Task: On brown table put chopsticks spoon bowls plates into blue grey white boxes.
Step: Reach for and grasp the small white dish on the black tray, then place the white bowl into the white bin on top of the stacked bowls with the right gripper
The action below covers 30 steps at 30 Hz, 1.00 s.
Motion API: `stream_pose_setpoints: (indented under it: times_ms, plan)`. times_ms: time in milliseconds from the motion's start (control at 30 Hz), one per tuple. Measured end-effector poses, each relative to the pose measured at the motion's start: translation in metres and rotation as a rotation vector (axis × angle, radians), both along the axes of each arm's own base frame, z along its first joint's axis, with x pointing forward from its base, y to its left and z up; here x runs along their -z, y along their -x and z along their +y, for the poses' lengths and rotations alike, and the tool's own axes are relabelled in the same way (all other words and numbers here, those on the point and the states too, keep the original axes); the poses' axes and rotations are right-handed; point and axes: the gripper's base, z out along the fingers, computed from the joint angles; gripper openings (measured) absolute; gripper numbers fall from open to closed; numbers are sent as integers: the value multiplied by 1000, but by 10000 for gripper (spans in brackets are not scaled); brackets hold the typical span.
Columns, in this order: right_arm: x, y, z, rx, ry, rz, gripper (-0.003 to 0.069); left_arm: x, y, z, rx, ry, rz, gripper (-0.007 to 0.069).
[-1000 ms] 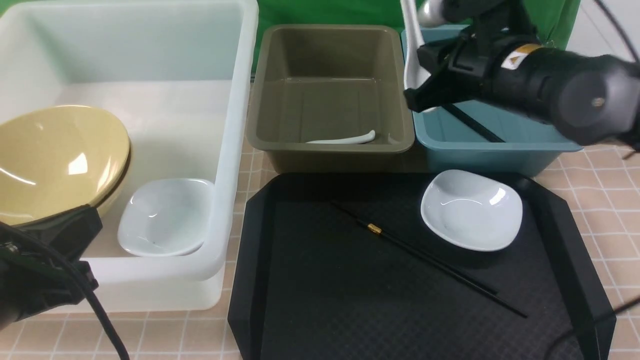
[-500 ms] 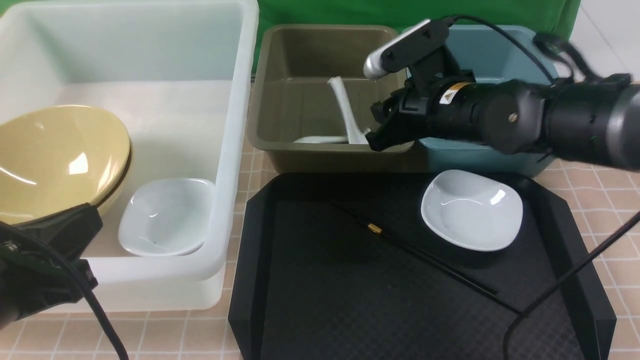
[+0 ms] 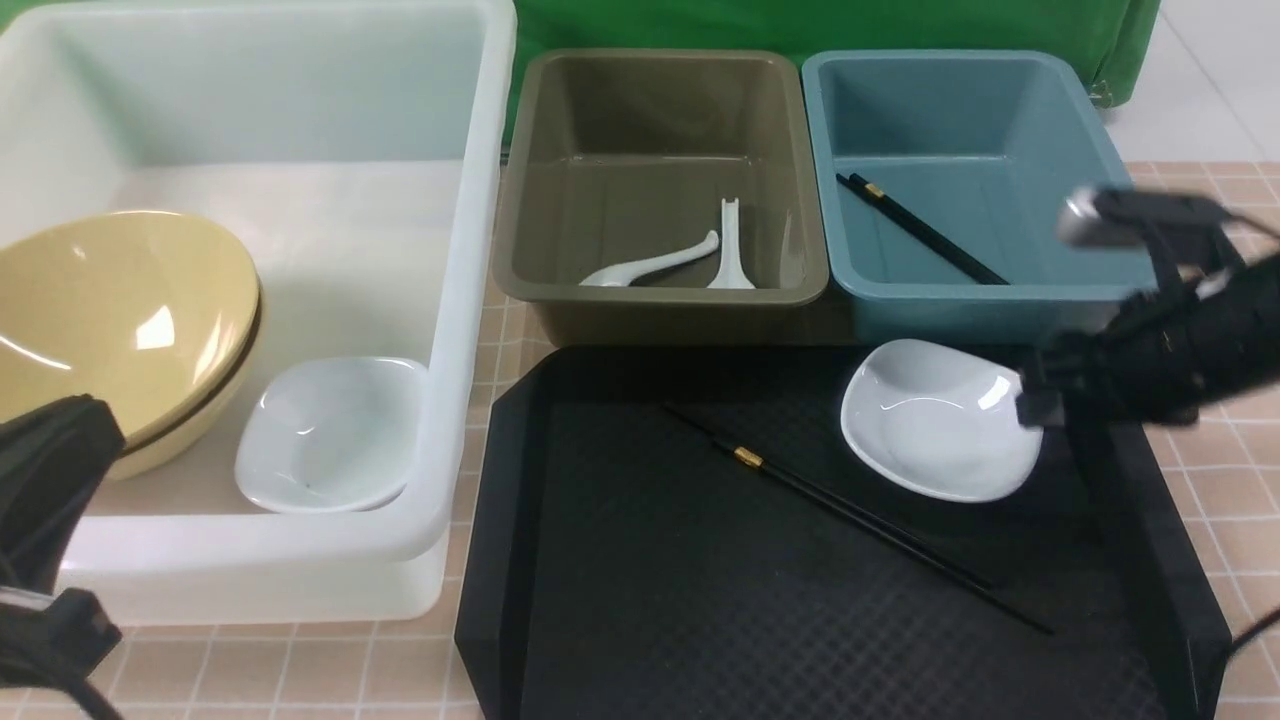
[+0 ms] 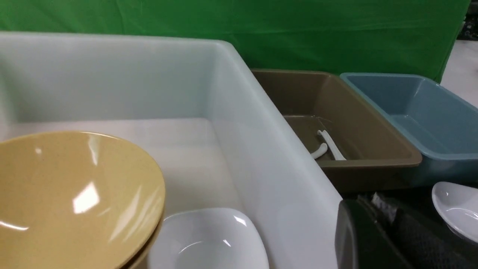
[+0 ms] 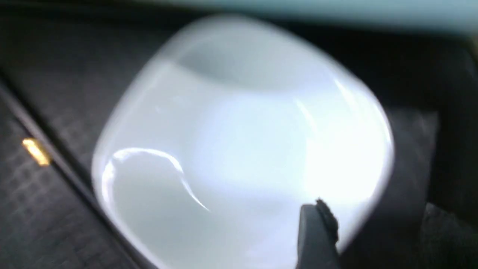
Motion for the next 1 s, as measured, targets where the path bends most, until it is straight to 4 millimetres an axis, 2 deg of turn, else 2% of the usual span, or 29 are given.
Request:
stream_pose_setpoints:
  times_ms: [233,433,600,733,767,800,833,1000]
  plan:
    - [8,-1,1,91,-110,-9,404,-2,4,0,0,0,-22,-11]
    - [36,-9,1,156,-131,55,404,-3,4,1,-9,1,-37,-11]
    - [38,-11,2,136,-126,45,368,-3,4,1,-12,-16,-38,-11]
    - [35,-12,5,56,-125,46,197,-7,8,4,-44,-43,-95,-11]
    - [35,-12,5,54,-126,47,188,-7,8,5,-49,-46,-104,-11]
    - [28,-13,7,28,-137,37,129,-10,13,6,-67,-55,-149,-11]
    - [22,-13,8,9,-146,27,101,-13,17,7,-81,-69,-184,-11]
    - [-8,-3,11,-95,-128,-47,71,-19,30,11,-124,-131,-291,-11]
